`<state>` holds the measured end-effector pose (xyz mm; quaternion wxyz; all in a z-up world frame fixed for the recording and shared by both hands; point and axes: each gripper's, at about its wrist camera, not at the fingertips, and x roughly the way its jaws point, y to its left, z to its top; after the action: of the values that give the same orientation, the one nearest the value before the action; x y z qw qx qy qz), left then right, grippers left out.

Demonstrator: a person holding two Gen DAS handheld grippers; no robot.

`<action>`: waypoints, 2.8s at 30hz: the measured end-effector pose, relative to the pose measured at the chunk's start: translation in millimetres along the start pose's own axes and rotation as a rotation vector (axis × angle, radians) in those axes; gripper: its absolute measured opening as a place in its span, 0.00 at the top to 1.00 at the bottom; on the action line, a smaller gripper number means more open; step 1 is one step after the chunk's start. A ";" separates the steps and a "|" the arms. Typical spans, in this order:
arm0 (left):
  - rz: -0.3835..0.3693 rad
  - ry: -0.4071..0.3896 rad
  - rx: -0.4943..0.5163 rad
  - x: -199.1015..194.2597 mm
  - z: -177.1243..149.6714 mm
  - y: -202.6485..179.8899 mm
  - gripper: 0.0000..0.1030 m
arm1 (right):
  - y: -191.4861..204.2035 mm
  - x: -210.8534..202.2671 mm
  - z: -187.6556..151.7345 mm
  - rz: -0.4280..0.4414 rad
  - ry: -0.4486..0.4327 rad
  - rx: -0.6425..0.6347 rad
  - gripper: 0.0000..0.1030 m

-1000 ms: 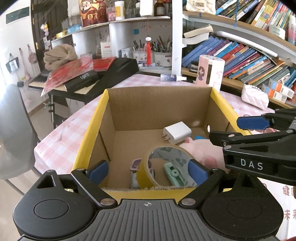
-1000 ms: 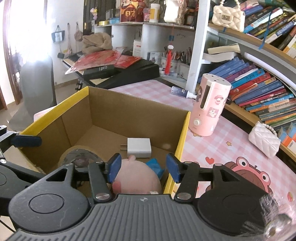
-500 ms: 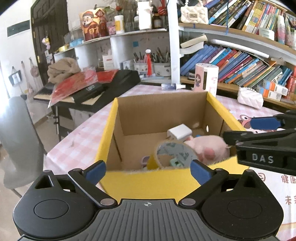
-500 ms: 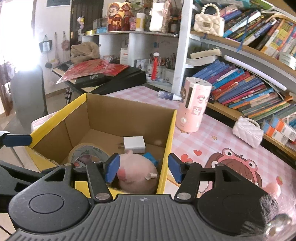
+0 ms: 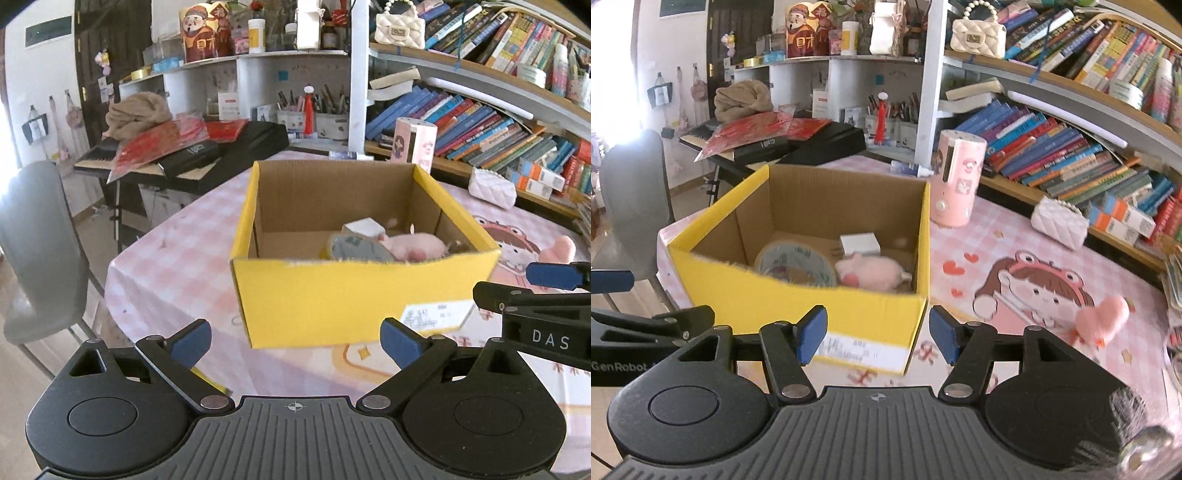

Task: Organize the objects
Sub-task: 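Withdraw both tools from the yellow box toward the remaining pink pig, then move both open tools toward the pink plush chick and small white box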

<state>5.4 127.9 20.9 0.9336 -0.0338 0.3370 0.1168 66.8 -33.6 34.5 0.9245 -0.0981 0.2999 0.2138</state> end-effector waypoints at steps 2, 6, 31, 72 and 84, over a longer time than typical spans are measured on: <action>-0.006 0.006 0.005 -4.0 -4.6 2.1 0.04 | 3.3 -6.3 -7.4 -0.010 0.007 0.011 0.41; -0.014 0.020 0.020 -11.5 -15.3 5.1 0.04 | 11.5 -17.0 -20.9 -0.030 0.017 0.026 0.38; -0.184 0.069 0.177 -26.9 -47.7 -26.9 0.04 | 14.9 -60.2 -85.3 -0.227 0.112 0.135 0.22; -0.367 0.052 0.350 9.6 -17.0 -147.9 0.04 | -100.7 -59.6 -96.7 -0.416 0.148 0.311 0.21; -0.368 0.040 0.336 34.7 5.3 -192.4 0.04 | -153.2 -35.2 -82.4 -0.399 0.156 0.303 0.21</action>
<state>80.9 -51.2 0.0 0.9249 0.0587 0.3581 -0.1133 68.5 -207.2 -2.3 0.9265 -0.0319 0.3738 -0.0283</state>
